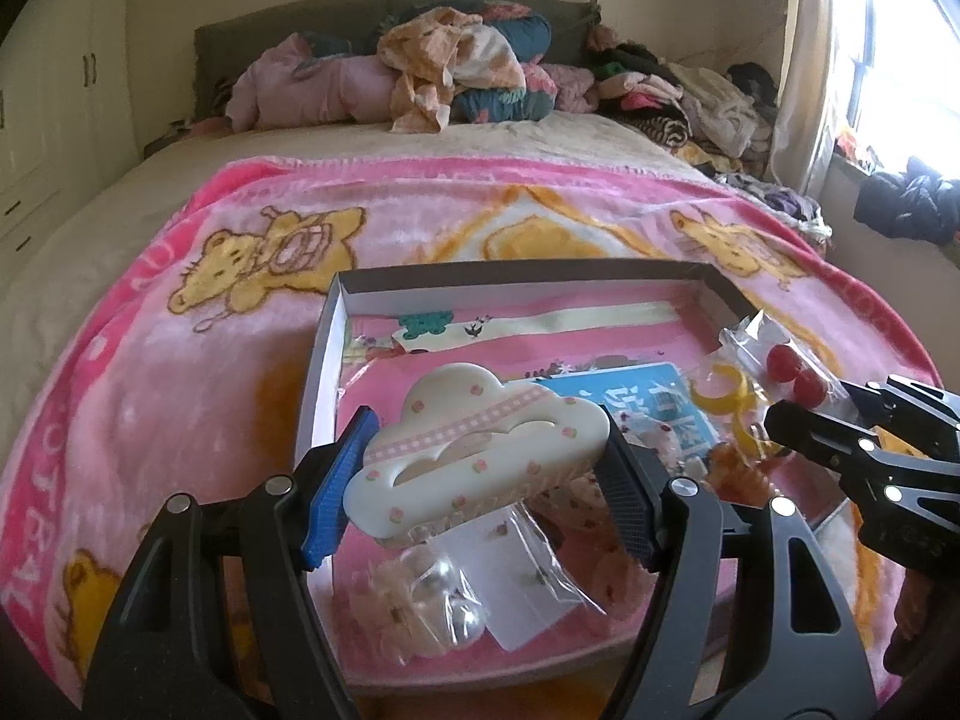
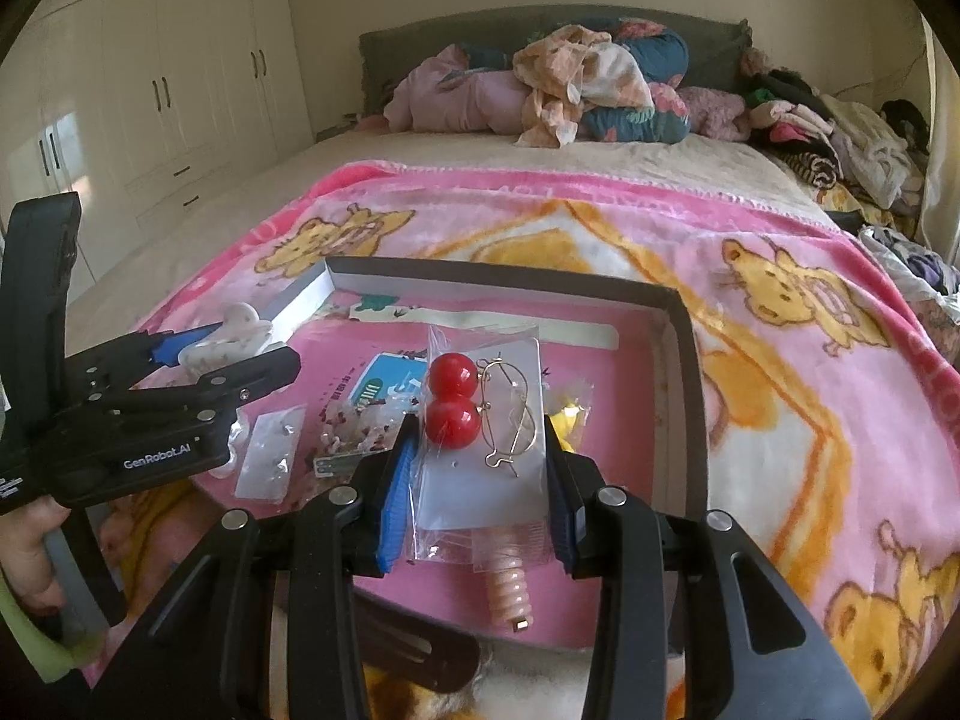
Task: Organize jewelry
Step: 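Lower the cloud clip into the tray with the left tool while the right tool releases the earring card, then move the left tool to the small blue box while the right tool reaches the brown comb clip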
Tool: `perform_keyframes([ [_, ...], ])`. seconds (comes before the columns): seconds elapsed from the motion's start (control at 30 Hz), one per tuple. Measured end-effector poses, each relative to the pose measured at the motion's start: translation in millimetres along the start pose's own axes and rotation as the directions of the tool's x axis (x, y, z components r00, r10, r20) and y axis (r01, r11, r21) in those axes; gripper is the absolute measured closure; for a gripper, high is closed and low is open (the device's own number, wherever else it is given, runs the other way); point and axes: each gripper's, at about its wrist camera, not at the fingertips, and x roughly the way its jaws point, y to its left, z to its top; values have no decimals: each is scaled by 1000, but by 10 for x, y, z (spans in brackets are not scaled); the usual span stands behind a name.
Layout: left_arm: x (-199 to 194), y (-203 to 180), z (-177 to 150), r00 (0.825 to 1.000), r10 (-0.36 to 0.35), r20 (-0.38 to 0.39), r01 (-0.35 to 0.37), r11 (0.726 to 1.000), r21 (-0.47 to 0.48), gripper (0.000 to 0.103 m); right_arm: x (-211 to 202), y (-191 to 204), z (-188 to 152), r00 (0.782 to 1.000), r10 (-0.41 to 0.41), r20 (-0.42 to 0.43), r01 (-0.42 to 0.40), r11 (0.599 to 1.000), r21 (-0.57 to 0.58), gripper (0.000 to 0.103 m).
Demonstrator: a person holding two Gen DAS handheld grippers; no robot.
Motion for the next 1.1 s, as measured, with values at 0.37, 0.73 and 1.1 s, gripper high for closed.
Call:
perform_keyframes([
  [0.37,175,23,-40,999,-3,-48,3,1000,7,41,267,87,-30,998,10,-63,-12,1000,-23,66],
  [0.73,189,23,-85,999,2,-54,-2,1000,0,41,130,67,-131,1000,8,-21,-8,1000,-9,54],
  [1.1,40,44,-96,999,27,-23,-27,999,-21,26,-225,-43,-225,999,-27,41,26,999,35,42],
])
